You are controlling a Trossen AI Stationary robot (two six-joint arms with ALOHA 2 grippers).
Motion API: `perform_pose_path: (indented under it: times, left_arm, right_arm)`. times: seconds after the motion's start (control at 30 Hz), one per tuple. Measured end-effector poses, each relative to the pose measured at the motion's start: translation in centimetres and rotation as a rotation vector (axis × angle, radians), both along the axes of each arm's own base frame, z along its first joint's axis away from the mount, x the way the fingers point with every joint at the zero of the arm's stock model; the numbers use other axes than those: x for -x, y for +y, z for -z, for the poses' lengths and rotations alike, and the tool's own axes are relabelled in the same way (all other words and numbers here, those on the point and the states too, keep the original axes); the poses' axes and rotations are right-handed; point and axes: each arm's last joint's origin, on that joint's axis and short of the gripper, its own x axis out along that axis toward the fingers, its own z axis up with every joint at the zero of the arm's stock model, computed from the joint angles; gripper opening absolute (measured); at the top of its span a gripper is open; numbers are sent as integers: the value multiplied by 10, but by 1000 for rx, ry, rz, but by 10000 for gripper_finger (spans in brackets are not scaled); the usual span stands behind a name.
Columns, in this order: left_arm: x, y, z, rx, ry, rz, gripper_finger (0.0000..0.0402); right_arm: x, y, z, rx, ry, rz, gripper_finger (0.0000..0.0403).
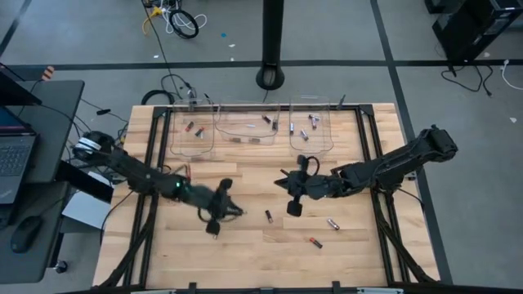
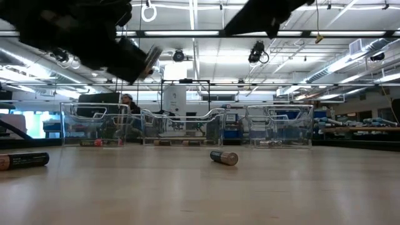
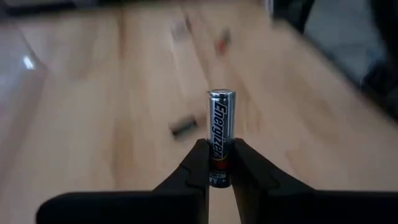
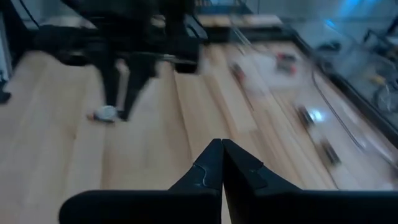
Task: Sort batteries
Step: Put the silver battery into the right transparent bin
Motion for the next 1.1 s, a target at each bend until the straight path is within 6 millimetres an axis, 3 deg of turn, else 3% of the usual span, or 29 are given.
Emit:
perform_pose_path:
  times: [0.27,0.53,0.87,1.1]
  left_arm:
    - [-5,49,-16,92,-374,-6,46]
    - [-7,84,-25,70,-486,-64,46]
    - [-7,99,-31,74,-538,-93,46]
    - [-6,103,-32,70,-555,-100,46]
  right_arm:
    - [-34,-3,11,21,-157,-67,18]
    - [-44,-18,7,59,-238,-45,21]
    - [-48,-41,5,80,-256,10,72]
    - [-51,-47,-2,50,-325,-94,113]
